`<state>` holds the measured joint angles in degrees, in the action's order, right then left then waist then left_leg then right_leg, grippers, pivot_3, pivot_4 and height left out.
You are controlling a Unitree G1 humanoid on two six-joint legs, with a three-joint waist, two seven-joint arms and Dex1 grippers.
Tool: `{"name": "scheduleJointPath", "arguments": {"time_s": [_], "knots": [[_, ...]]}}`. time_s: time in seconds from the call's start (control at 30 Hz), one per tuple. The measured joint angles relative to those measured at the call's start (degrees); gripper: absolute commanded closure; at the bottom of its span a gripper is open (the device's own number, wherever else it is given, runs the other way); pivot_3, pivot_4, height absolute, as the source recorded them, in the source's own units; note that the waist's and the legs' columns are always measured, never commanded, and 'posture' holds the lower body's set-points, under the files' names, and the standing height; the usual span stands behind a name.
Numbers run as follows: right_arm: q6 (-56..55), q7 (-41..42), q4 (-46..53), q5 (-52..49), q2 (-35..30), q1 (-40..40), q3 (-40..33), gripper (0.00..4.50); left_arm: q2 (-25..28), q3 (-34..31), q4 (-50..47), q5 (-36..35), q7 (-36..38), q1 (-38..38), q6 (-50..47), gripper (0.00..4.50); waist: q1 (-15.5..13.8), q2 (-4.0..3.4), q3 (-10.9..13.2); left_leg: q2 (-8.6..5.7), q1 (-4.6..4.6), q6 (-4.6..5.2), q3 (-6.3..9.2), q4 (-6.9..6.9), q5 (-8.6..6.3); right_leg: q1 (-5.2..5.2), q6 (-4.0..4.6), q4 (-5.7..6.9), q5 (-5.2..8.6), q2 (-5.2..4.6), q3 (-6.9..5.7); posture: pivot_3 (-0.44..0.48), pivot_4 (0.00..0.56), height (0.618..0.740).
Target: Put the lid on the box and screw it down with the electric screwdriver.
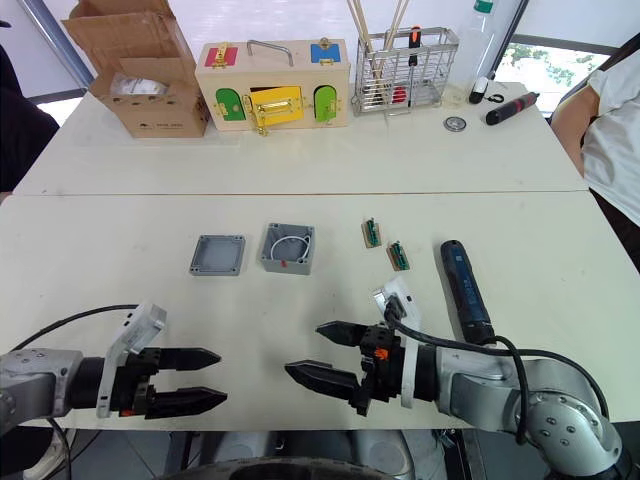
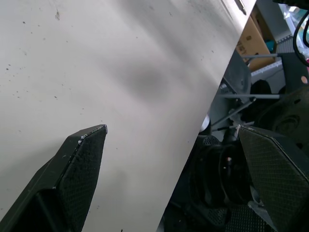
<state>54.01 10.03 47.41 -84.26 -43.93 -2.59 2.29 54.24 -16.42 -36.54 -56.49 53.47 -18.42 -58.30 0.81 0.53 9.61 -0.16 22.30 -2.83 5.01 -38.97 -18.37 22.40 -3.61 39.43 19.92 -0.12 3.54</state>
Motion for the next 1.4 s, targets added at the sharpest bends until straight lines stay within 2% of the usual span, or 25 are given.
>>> {"name": "scheduleJointPath", "arguments": {"time_s": [0.43, 0.67, 0.83, 0.93, 1.03, 1.1, 1.17, 1.27, 1.4], "knots": [[-0.8, 0.9, -0.5, 1.1, -1.1, 1.3, 1.4, 0.00, -0.7, 0.0, 0.4, -0.9, -1.4, 0.2, 0.0, 0.05, 0.0, 0.00, 0.0, 0.00, 0.00, 0.00, 0.00, 0.00, 0.00, 0.00, 0.00, 0.00, 0.00, 0.00, 0.00, 0.000, 0.150, 0.740], [-2.4, 6.0, -1.7, 6.2, -1.1, 0.0, 1.2, 0.00, -2.3, -0.3, 1.9, -3.3, -3.5, 2.4, -0.4, 0.05, 0.0, 0.00, 0.0, 0.00, 0.00, 0.00, 0.00, -0.01, 0.00, 0.00, 0.00, 0.00, 0.00, 0.01, 0.00, 0.000, 0.150, 0.740], [-3.2, 7.8, -1.9, 10.4, -1.5, 0.0, 0.7, 0.00, -2.2, 0.0, 2.7, -0.8, -4.4, 2.9, 0.4, 0.05, -0.1, 0.00, 0.0, 0.00, 0.00, 0.00, 0.01, -0.01, 0.00, 0.00, 0.00, 0.01, 0.00, 0.01, 0.00, 0.000, 0.150, 0.740], [-2.9, 7.5, -2.3, 13.3, -2.8, 2.0, 0.6, 0.00, -1.4, 0.2, 7.0, 1.3, -5.1, 8.8, 0.8, 0.05, -0.3, 0.01, 0.0, -0.02, 0.00, -0.02, 0.05, -0.09, 0.01, -0.04, 0.00, 0.04, 0.00, 0.02, -0.06, 0.000, 0.150, 0.740], [-2.9, 7.6, -2.6, 14.3, -3.5, 5.8, -0.1, 0.00, 3.9, 2.5, 11.7, 5.0, -1.8, 18.5, 3.1, 0.05, -0.2, 0.01, 0.0, -0.04, 0.01, -0.02, 0.03, -0.10, 0.01, -0.03, 0.00, 0.03, -0.01, 0.03, -0.08, 0.000, 0.150, 0.740], [-2.1, 9.0, -2.4, 15.9, -5.7, 8.9, -0.3, 0.00, 6.7, 5.8, 14.3, 8.5, 2.0, 25.7, 6.0, 0.05, -0.1, -0.02, 0.0, -0.06, 0.05, -0.02, 0.01, -0.06, 0.01, 0.02, 0.00, 0.00, -0.01, 0.02, -0.07, 0.000, 0.150, 0.740], [-0.8, 10.4, -1.9, 18.1, -8.4, 12.7, 0.5, 0.00, 7.7, 11.6, 17.3, 13.2, 6.8, 35.0, 10.3, 0.05, -0.2, -0.02, 0.0, -0.06, 0.09, -0.02, 0.03, -0.04, 0.01, 0.06, 0.00, -0.02, -0.01, 0.02, -0.10, 0.000, 0.150, 0.740], [1.2, 11.7, 0.2, 20.3, -9.6, 17.4, 3.2, 0.00, 5.2, 21.1, 20.5, 21.9, 13.1, 47.2, 19.1, 0.05, -0.2, -0.02, 0.0, -0.07, 0.15, -0.02, 0.02, -0.04, 0.01, 0.09, 0.00, -0.06, -0.01, 0.03, -0.13, 0.000, 0.150, 0.740], [4.7, 10.4, 2.5, 24.5, -9.7, 20.3, 7.7, 0.00, -1.9, 33.5, 27.1, 33.4, 22.6, 59.0, 32.7, 0.05, -0.1, -0.01, 0.0, -0.07, 0.20, -0.02, 0.00, -0.08, 0.01, 0.13, -0.01, -0.04, -0.01, 0.05, -0.12, 0.000, 0.150, 0.740]]}}
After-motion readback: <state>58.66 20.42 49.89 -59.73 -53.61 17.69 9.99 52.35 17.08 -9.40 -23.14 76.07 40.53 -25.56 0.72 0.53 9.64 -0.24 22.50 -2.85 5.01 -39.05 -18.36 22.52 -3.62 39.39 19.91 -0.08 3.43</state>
